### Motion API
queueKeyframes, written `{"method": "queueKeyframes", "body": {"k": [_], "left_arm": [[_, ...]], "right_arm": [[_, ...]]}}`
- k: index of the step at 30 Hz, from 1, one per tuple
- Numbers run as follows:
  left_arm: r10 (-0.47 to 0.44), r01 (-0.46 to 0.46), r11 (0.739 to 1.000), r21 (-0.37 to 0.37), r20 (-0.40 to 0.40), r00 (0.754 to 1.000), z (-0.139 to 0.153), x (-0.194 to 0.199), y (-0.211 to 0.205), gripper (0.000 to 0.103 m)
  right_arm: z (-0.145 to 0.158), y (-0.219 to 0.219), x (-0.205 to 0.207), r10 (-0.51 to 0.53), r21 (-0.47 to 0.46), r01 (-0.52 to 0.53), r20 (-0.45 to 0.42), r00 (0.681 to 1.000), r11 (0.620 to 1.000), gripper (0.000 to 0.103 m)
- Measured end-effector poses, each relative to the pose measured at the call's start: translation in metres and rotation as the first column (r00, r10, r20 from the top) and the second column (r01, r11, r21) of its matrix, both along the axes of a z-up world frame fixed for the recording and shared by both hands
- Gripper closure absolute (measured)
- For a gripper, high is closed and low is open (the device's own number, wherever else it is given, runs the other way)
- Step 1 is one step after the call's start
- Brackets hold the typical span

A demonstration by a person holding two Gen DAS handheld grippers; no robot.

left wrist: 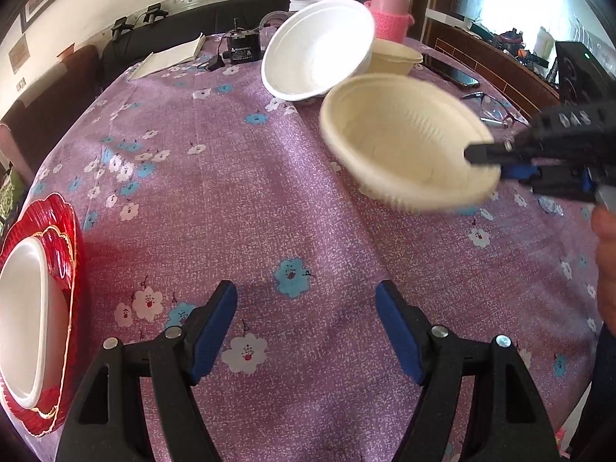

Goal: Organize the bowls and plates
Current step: 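Move the left gripper to the cream ribbed plastic bowl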

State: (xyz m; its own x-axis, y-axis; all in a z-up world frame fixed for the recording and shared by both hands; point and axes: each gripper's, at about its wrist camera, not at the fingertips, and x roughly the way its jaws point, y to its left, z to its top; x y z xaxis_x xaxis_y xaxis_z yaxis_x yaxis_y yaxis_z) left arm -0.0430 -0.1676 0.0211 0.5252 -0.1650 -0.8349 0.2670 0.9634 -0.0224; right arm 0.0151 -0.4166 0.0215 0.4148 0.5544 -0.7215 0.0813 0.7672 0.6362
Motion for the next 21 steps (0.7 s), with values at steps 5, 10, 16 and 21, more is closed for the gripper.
{"method": "queueKeyframes", "body": {"k": [5, 10, 16, 21], "left_arm": [[0.010, -0.010, 1.000, -0.029, 0.001, 1.000, 0.008, -0.002, 0.008, 0.029], [0.018, -0.020, 0.995, -0.094, -0.027, 0.999, 0.014, -0.002, 0.015, 0.029], [0.027, -0.028, 0.996, -0.080, -0.015, 1.000, 0.018, -0.006, 0.016, 0.029], [0.050, -0.052, 0.994, -0.091, -0.017, 0.999, 0.020, -0.005, 0.024, 0.029]], "right_arm": [[0.011, 0.004, -0.016, 0.055, -0.045, -0.055, 0.003, 0.998, 0.997, 0.075], [0.037, -0.012, -0.014, 0.006, -0.146, 0.011, 0.119, 0.993, 0.989, 0.066], [0.019, -0.004, 0.016, -0.053, -0.325, 0.077, 0.081, 0.995, 0.943, 0.067], [0.017, 0.022, -0.001, 0.045, -0.303, -0.023, 0.066, 0.997, 0.953, 0.067]]}}
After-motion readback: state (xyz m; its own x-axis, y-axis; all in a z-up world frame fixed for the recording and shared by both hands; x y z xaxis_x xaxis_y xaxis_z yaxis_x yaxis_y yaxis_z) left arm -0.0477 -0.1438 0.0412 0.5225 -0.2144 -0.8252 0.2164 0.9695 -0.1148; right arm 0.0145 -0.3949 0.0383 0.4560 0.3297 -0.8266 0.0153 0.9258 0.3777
